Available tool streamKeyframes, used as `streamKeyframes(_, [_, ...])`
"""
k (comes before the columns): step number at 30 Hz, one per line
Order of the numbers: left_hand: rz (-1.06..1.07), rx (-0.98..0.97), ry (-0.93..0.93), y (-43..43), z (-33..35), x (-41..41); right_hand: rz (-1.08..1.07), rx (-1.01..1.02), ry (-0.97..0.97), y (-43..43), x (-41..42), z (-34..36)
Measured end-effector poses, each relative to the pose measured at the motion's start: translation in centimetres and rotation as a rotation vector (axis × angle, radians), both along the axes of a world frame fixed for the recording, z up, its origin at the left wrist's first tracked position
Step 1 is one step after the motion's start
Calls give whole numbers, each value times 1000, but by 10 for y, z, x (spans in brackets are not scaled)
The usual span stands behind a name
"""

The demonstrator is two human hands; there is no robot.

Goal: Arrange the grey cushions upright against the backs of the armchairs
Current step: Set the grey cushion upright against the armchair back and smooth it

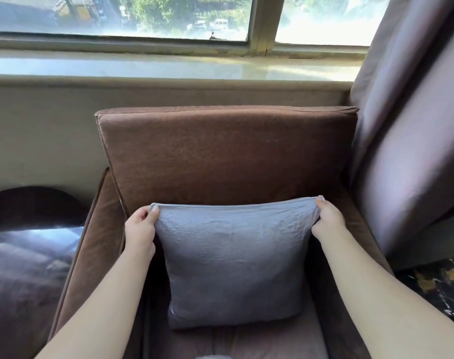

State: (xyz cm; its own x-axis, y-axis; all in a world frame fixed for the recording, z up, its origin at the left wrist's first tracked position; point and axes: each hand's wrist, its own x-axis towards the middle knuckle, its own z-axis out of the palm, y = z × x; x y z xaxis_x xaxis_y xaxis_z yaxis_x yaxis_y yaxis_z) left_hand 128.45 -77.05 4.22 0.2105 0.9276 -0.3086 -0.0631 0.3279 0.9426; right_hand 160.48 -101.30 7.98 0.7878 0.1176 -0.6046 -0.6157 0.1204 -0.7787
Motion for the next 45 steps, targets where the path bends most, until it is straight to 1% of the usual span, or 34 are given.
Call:
streamKeyframes(2, [-36,2,10,2,0,-1,15,-13,-6,-1,-1,0])
streamKeyframes(5, [-117,96,43,2,1,-12,96,-67,-46,-6,1,-3])
streamKeyframes(7, [-160,131,56,4,2,-20,192,-160,-141,-10,4,-2])
streamKeyframes(8, [-181,132,49,5,2,-23,239,-229,-223,-14,6,-1])
streamKeyframes(10, [-210,121,34,5,2,-30,346,-402,-453,-19,4,4])
streamKeyframes(13, [-205,80,33,-10,-2,-38,560,-847,-865,-17,-10,16])
streamKeyframes(14, [-203,66,43,-18,-6,-41,624,-951,-982,-11,-21,20])
streamKeyframes(15, [-203,50,60,-27,-12,-44,677,-999,-1074,-4,-34,22])
streamKeyframes(17, [-214,13,101,-44,-31,-51,783,-981,-1173,19,-63,25])
streamKeyframes(21, [-236,-56,153,-74,-67,-66,1100,-766,-1177,74,-126,17])
streamKeyframes(23, [-255,-78,150,-89,-81,-73,1261,-695,-1221,104,-161,14])
streamKeyframes(25, [-289,-122,170,-103,-98,-81,1395,-678,-1294,134,-193,14])
streamKeyframes(28, [-371,-219,200,-117,-128,-97,1503,-727,-1360,168,-220,14])
streamKeyframes(30, [-418,-259,233,-122,-147,-107,1532,-792,-1364,182,-221,10])
streamKeyframes(32, [-435,-273,326,-128,-163,-117,1548,-812,-1314,189,-216,7])
streamKeyframes(37, [-459,-415,402,-147,-192,-149,1522,-733,-1184,193,-207,12])
streamKeyframes(40, [-495,-391,502,-152,-214,-157,1500,-697,-1130,197,-204,13])
streamKeyframes(43, [-542,-276,671,-150,-222,-154,1495,-721,-1104,202,-201,11])
streamKeyframes(45, [-573,-219,707,-146,-223,-151,1488,-723,-1087,203,-200,10])
